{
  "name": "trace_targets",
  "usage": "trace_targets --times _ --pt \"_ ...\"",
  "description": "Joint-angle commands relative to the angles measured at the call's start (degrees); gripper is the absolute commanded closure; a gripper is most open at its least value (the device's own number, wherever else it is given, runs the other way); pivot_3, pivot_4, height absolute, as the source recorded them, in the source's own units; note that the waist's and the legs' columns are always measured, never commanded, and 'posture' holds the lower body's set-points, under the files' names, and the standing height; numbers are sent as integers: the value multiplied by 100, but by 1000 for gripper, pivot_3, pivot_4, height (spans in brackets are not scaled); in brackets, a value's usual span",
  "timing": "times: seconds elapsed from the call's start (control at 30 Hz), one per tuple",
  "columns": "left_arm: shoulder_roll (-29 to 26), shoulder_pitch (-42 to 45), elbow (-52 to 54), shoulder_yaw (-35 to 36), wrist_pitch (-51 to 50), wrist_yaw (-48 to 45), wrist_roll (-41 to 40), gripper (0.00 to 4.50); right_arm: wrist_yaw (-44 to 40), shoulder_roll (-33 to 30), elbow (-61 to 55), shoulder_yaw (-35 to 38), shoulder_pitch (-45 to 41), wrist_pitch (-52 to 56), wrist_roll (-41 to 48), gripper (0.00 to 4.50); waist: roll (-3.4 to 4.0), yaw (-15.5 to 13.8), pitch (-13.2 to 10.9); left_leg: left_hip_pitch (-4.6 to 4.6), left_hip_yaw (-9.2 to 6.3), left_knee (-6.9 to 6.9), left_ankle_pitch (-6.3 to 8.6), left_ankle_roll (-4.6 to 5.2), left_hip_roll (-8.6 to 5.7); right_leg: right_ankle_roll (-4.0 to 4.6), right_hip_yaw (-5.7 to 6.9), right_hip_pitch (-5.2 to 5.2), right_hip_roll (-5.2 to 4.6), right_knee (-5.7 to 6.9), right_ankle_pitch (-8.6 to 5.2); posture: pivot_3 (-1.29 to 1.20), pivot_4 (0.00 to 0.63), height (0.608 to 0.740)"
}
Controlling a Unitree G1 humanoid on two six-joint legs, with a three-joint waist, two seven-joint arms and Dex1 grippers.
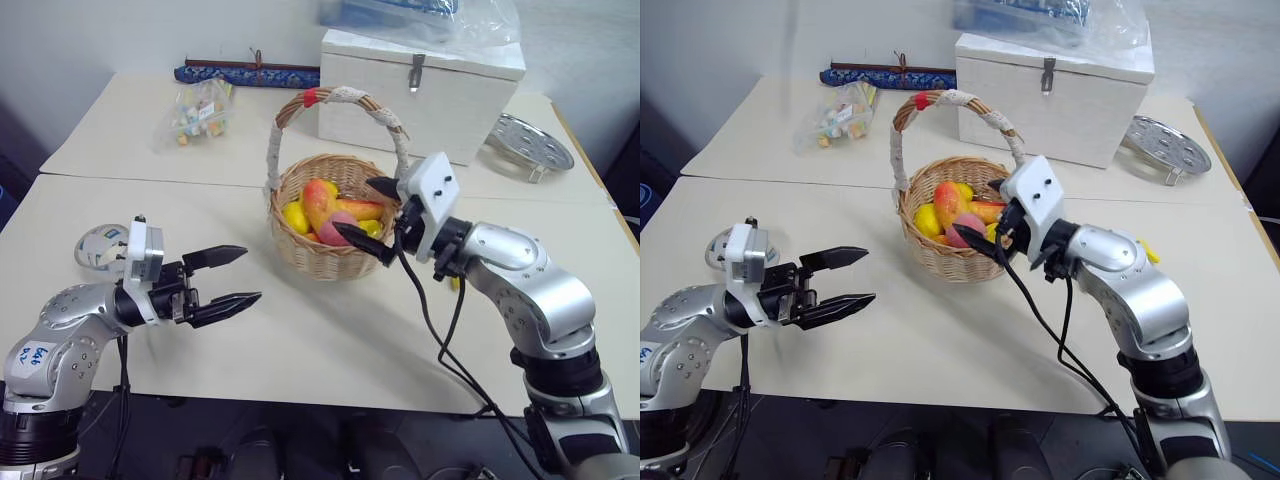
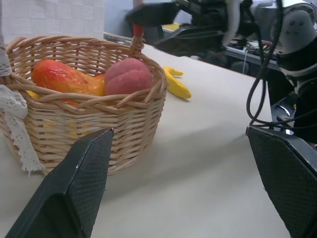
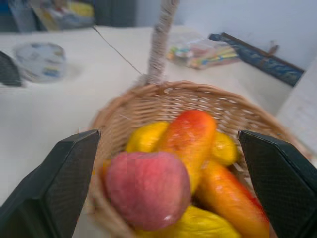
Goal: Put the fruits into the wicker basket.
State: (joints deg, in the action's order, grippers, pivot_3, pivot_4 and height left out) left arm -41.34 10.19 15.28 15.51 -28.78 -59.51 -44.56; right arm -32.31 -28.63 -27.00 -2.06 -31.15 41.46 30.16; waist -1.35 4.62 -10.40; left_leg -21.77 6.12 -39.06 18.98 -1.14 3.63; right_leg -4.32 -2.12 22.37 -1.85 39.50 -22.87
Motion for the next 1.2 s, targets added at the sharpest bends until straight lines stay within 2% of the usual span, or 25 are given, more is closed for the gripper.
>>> trace_targets --times 0.03,0.07,0.17,0.23,0.27,0.37,0.43,0.5,0.57,0.67,0.8,0.87,1.0,1.07,1.2 --pt "-124 179 140 22 -5 -141 -89 0 -353 -430 -754 929 555 -51 568 51 0 -28 0 0 -1 0 0 0 0 0 0 -1 1 -1 0 0 150 740" --pt "-139 209 140 6 -21 -169 -99 0 -387 -521 -851 1074 694 -51 669 51 0 -37 0 0 -5 0 1 1 0 0 4 -6 0 -5 0 0 150 740" --pt "-185 439 29 -131 -39 -314 -76 0 -417 -914 -1389 2250 1934 111 965 51 -1 -116 1 -1 -7 1 2 3 -2 0 5 -10 0 -11 0 0 150 740" --pt "-177 562 -79 -207 -13 -395 -26 0 -381 -908 -1582 2943 2789 -4 964 51 -1 -175 1 -1 -9 6 2 2 -2 0 5 -11 3 -16 0 0 150 740" --pt "-162 604 -137 -244 51 -451 22 0 -548 -706 -1568 3310 3305 -430 907 51 -1 -178 1 -1 -12 6 2 2 -2 0 4 -17 6 -21 0 0 150 740" --pt "-89 716 -395 -435 265 -652 210 0 -1100 10 -994 4098 5018 -2352 -63 51 0 -226 0 21 -16 9 3 -2 1 0 1 -48 23 -43 0 0 150 740" --pt "-60 762 -546 -567 368 -784 323 0 -1142 416 -562 4281 5706 -3033 -336 51 -1 -238 1 68 -11 39 3 -4 0 -1 -4 -99 29 -78 0 0 150 740" --pt "-46 804 -685 -674 533 -911 485 0 -1531 488 -141 4058 6415 -4028 -956 51 1 -209 1 78 -2 43 3 -3 -2 -6 -13 -109 30 -89 3 0 150 740" --pt "-27 845 -800 -748 677 -1026 612 0 -1521 715 120 3974 6763 -4480 -1084 51 -1 -161 1 93 17 57 3 -3 -2 -7 -30 -110 31 -86 4 0 150 740" --pt "24 908 -907 -809 806 -1086 725 0 -971 1127 239 4077 6726 -4507 -822 51 -2 -98 -1 150 39 102 -5 -18 4 -2 -50 -143 39 -95 7 0 150 740" --pt "73 941 -915 -845 838 -1088 747 0 -544 1123 -224 3854 6467 -4080 -602 51 4 -108 -2 172 47 110 -4 -20 5 -1 -60 -158 39 -94 7 0 150 740" --pt "97 935 -867 -865 826 -1082 746 0 -134 857 -620 3614 6081 -3259 -373 51 4 -118 -2 172 47 109 -4 -20 5 -1 -61 -155 39 -95 7 0 150 740" --pt "130 905 -763 -874 787 -1001 758 0 926 221 -1073 3159 4743 -1259 288 51 4 -118 -2 166 60 100 -6 -16 5 -6 -79 -135 34 -81 10 0 150 740" --pt "157 875 -683 -862 742 -914 736 0 1585 -29 -958 2924 4022 -130 259 51 3 -142 -1 158 61 99 -8 -19 5 -6 -80 -117 36 -71 10 0 150 740" --pt "274 853 -469 -767 537 -642 559 0 2512 -66 -441 2648 2613 1160 202 51 2 -178 -1 128 58 100 -11 -21 5 -5 -82 -81 36 -68 10 0 150 740"
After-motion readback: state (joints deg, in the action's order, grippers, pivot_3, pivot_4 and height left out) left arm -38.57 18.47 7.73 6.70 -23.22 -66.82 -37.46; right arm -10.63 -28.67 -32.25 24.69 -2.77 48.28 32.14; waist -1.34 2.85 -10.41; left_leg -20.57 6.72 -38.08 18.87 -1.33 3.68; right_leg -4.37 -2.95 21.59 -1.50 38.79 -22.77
